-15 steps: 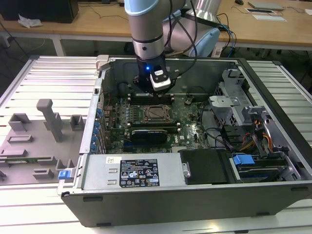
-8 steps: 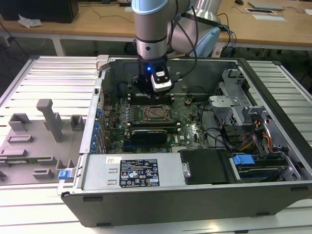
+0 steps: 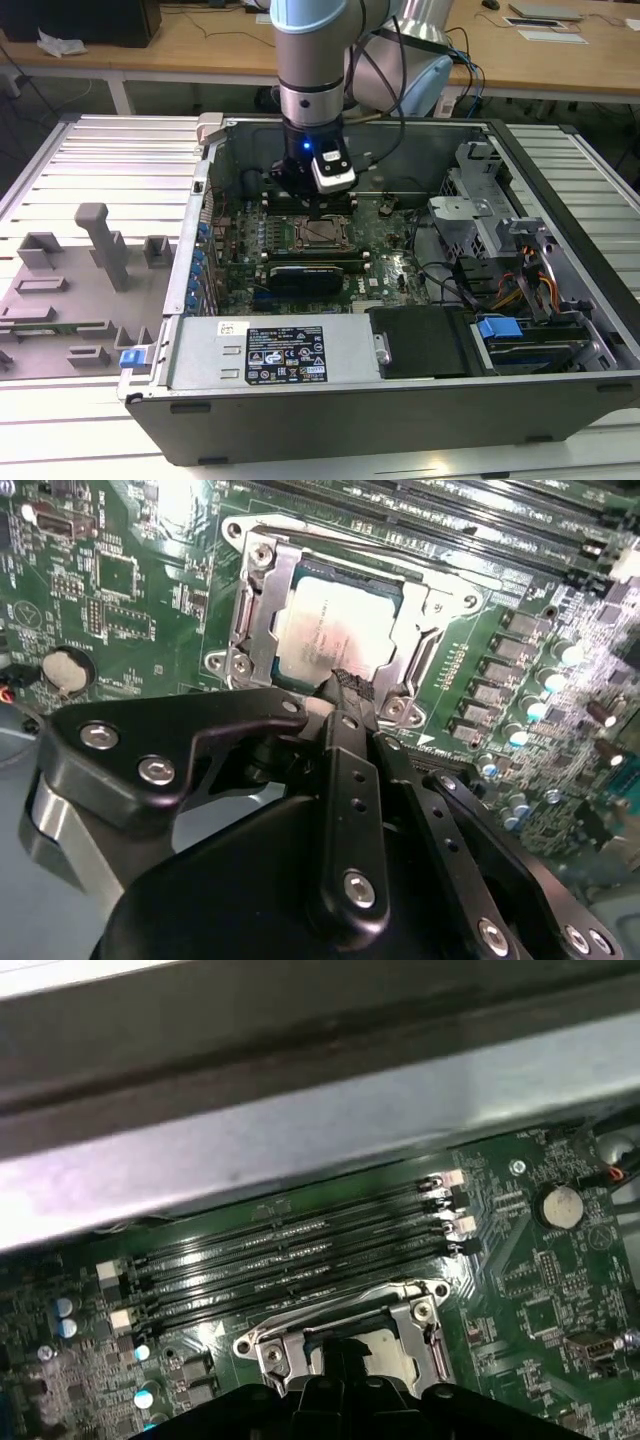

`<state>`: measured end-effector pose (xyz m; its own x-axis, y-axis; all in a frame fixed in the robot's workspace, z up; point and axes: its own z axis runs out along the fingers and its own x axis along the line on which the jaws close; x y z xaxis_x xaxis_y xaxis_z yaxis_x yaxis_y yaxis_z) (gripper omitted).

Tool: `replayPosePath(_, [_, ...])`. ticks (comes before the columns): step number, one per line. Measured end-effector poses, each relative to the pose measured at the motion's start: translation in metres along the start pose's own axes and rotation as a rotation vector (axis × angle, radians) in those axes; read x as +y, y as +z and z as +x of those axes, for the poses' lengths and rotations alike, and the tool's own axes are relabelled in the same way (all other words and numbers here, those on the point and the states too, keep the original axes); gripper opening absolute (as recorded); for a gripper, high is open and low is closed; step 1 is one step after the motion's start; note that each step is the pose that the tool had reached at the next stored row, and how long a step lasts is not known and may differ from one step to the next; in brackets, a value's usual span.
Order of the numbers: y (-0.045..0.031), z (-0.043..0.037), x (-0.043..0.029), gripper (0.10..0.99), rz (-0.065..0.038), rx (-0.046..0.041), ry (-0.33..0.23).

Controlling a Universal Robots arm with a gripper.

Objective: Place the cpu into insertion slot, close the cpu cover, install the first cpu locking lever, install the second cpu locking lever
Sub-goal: 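Install the first cpu locking lever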

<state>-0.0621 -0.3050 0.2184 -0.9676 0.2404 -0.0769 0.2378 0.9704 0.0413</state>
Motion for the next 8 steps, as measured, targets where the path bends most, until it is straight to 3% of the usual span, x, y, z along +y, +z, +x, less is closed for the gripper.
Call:
replayPosePath(4, [0.0015, -0.0015, 0.0002, 0.106, -0.009, 0.0053, -0.121])
replayPosePath(8, [0.0025, -0.0066, 0.0009, 0.106, -0.011, 0.0092, -0.158])
